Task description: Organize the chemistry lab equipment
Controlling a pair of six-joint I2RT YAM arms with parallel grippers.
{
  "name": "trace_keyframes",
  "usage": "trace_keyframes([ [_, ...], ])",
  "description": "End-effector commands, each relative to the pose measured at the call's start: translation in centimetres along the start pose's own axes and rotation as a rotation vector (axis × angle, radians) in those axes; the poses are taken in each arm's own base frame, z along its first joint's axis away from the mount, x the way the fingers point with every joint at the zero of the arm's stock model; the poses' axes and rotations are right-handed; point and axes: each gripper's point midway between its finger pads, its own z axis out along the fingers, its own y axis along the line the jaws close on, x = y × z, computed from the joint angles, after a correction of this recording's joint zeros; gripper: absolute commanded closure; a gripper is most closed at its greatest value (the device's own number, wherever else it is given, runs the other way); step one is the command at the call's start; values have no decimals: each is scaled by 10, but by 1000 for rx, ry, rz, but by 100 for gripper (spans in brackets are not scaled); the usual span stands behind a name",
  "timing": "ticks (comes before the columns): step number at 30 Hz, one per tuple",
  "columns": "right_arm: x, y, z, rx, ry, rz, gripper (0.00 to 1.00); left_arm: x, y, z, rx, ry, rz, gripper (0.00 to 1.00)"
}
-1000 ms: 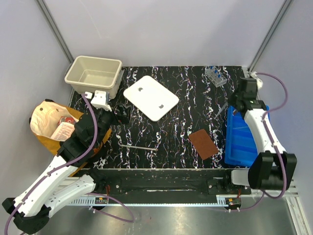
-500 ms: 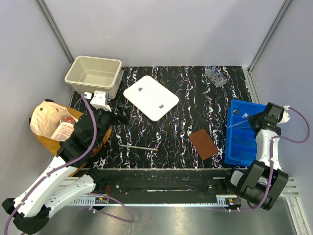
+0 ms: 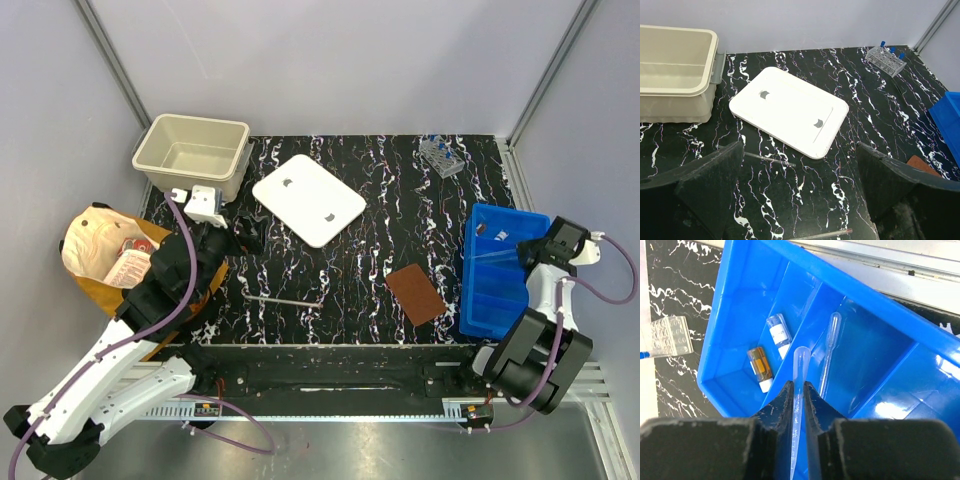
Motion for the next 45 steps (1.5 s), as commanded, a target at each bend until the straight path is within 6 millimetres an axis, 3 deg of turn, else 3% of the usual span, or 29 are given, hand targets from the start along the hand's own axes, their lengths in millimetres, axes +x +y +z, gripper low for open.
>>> trace_keyframes([
  [1,-18,-1,9,3,-74,49,83,-18,-4,-3,17,-59,-17,1],
  [11,-19,-25,22,76,-95,88,81,-16,-4,-2,17,-55,-14,1],
  [20,-21,-13,21,34,-72,62,66,-17,-3,-1,13,-55,-13,1],
  [26,-18,26,0,-141,-7,-7,64,-16,-4,-1,18,-53,-13,1],
  [32,-26,81,-45,-358,24,-159,63,-15,-6,0,24,-47,-13,1],
  [35,-2,109,-68,-453,100,-249,62,-15,-6,1,22,-42,-11,1],
  [41,94,168,-136,-727,237,-537,62,-10,-2,5,-10,-17,-2,1],
  [45,163,180,-179,-880,324,-753,62,-7,-4,8,-10,1,5,1],
])
